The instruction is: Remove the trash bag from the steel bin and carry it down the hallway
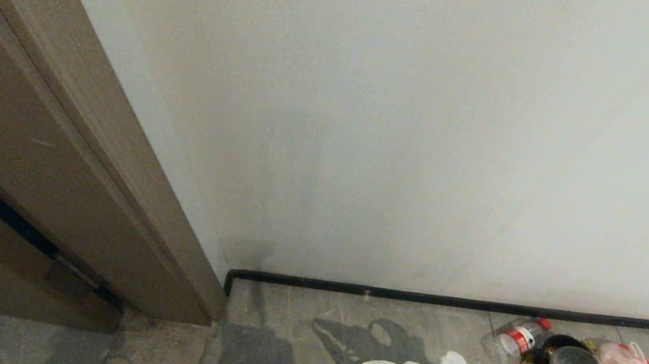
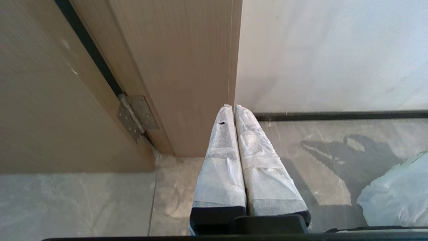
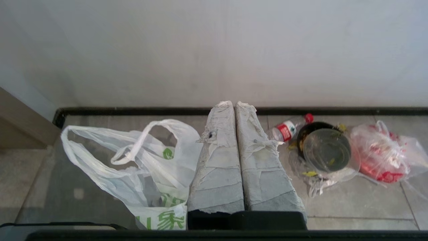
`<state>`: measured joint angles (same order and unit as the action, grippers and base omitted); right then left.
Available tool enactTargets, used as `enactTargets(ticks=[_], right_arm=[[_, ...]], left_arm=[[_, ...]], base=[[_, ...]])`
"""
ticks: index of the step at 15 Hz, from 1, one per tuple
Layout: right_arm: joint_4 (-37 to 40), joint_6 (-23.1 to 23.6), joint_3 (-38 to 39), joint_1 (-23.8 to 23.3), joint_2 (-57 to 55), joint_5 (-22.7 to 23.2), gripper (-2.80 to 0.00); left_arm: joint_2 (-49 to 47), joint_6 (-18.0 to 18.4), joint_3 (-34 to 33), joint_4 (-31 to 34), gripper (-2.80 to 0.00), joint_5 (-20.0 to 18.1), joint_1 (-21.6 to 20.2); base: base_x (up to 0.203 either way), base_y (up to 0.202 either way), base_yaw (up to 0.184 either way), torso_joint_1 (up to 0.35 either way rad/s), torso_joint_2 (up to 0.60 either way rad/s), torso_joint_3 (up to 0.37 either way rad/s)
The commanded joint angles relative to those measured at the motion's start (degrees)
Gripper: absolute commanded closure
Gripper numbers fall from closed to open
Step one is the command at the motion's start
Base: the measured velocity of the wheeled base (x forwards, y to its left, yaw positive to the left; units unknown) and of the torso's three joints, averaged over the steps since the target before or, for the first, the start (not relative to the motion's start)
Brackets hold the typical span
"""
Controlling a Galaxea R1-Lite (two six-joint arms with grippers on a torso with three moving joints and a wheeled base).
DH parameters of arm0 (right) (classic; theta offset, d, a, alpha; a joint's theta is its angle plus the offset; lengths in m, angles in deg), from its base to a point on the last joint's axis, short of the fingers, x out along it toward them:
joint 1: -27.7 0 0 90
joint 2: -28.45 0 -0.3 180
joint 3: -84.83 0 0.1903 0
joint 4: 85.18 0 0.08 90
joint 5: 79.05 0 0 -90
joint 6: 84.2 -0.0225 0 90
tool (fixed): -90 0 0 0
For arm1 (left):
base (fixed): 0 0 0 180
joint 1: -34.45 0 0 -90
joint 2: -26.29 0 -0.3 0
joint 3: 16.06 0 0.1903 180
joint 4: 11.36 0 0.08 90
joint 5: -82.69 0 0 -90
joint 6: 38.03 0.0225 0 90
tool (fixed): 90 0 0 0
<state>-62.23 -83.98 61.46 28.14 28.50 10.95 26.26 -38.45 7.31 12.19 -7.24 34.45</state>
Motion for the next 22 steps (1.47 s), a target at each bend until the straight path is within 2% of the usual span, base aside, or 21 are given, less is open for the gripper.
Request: enactTargets(ticks=[1, 18, 22], right_arm=[[0.0, 0.0, 0.0, 0.0, 2.2, 0.0, 0.00], [0.1, 0.3, 0.0, 0.0, 2.2, 0.1, 0.00], [0.1, 0.3, 0.0, 0.0, 2.2, 0.1, 0.00]], left_arm=[[-0.1, 0.0, 0.0, 0.0, 0.00, 0.0, 0.0], [-0.1, 0.0, 0.0, 0.0, 0.00, 0.0, 0.0], [-0.1, 0.1, 0.0, 0.0, 0.00, 0.0, 0.0]], base=[[0.000, 0.000, 0.000, 0.002, 0.00, 0.199], [0.000, 0.000, 0.000, 0.002, 0.00, 0.202], [0.000, 0.000, 0.000, 0.002, 0.00, 0.079]])
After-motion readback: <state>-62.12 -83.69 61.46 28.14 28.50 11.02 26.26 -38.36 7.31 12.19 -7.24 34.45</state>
